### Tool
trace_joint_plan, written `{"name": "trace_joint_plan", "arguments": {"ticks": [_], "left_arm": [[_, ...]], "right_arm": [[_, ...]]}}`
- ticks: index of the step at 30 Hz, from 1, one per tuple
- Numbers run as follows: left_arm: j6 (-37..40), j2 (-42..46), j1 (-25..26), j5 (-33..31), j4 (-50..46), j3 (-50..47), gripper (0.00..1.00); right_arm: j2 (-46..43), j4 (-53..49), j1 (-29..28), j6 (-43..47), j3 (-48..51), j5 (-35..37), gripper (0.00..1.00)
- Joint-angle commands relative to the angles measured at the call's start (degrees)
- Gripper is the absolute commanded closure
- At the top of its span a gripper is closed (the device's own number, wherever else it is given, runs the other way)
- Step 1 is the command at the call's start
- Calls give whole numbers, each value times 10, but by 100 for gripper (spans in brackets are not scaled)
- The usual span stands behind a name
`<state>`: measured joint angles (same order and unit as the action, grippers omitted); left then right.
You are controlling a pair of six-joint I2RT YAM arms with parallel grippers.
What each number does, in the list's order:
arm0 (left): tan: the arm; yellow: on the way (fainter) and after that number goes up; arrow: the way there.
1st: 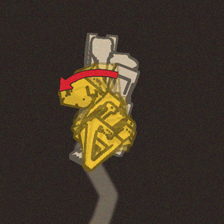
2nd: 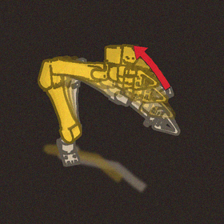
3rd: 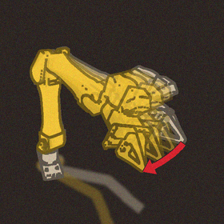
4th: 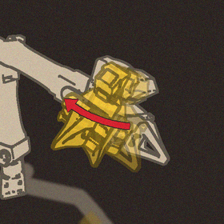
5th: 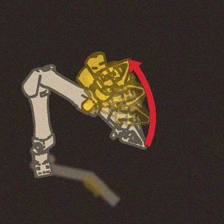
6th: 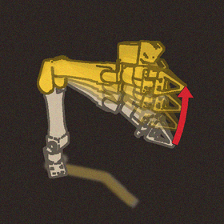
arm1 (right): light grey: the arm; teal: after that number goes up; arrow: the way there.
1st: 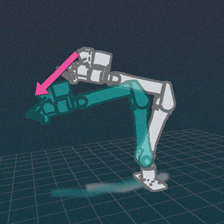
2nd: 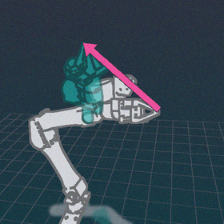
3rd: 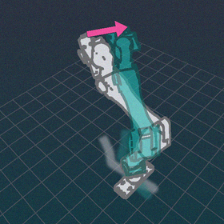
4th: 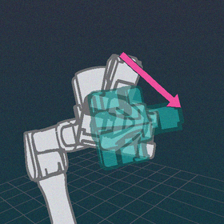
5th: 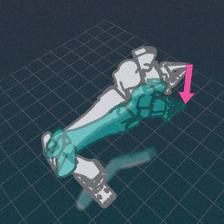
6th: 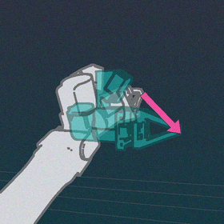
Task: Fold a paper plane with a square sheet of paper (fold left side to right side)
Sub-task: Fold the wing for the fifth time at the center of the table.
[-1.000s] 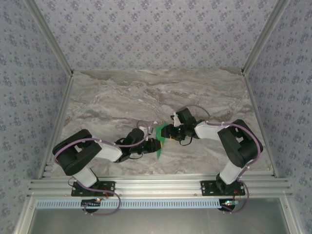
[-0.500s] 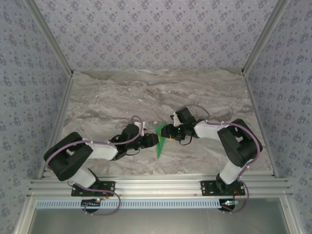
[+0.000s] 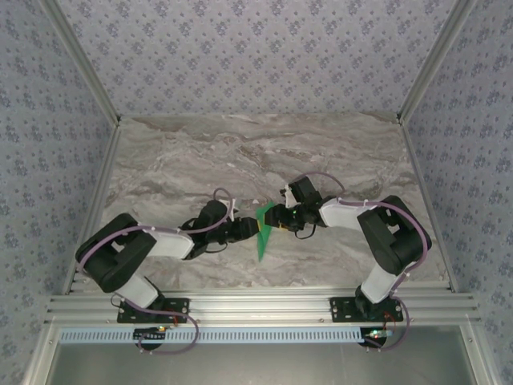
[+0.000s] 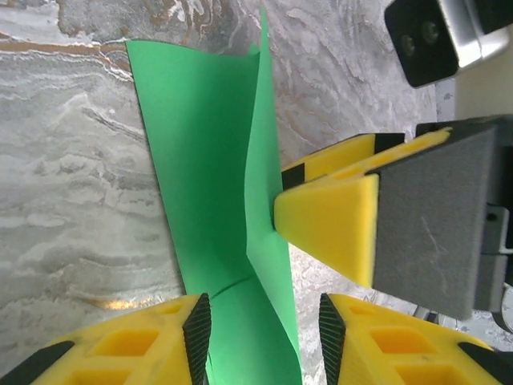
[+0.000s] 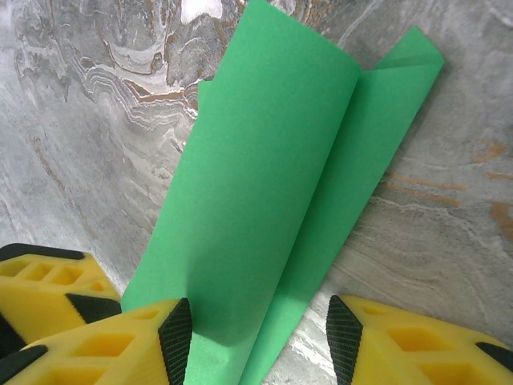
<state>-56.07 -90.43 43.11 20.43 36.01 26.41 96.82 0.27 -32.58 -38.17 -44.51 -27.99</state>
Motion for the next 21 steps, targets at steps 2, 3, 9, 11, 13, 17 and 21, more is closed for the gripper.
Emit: {"name": "trace_joint_plan", "arguments": {"ticks": [2, 3, 9, 11, 13, 17, 21], "left_arm": [[-2, -25, -3, 26, 20, 29, 58], [-3, -30, -4, 28, 24, 31, 58], [-6, -62, -4, 33, 31, 47, 70], [-7, -69, -4, 30, 30, 50, 77], [-3, -70, -4, 25, 23, 52, 83], [10, -64, -8, 19, -1, 57, 90], [18, -62, -10, 19, -10, 60, 93]], "right_arm": [[31, -25, -7, 10, 13, 47, 47], [32, -25, -7, 11, 13, 46, 47], [32, -24, -6, 10, 13, 45, 47], [31, -24, -6, 11, 13, 44, 47], [29, -23, -6, 13, 13, 41, 46], [8, -7, 5, 17, 16, 24, 44], [-30, 3, 27, 16, 15, 6, 42]]}}
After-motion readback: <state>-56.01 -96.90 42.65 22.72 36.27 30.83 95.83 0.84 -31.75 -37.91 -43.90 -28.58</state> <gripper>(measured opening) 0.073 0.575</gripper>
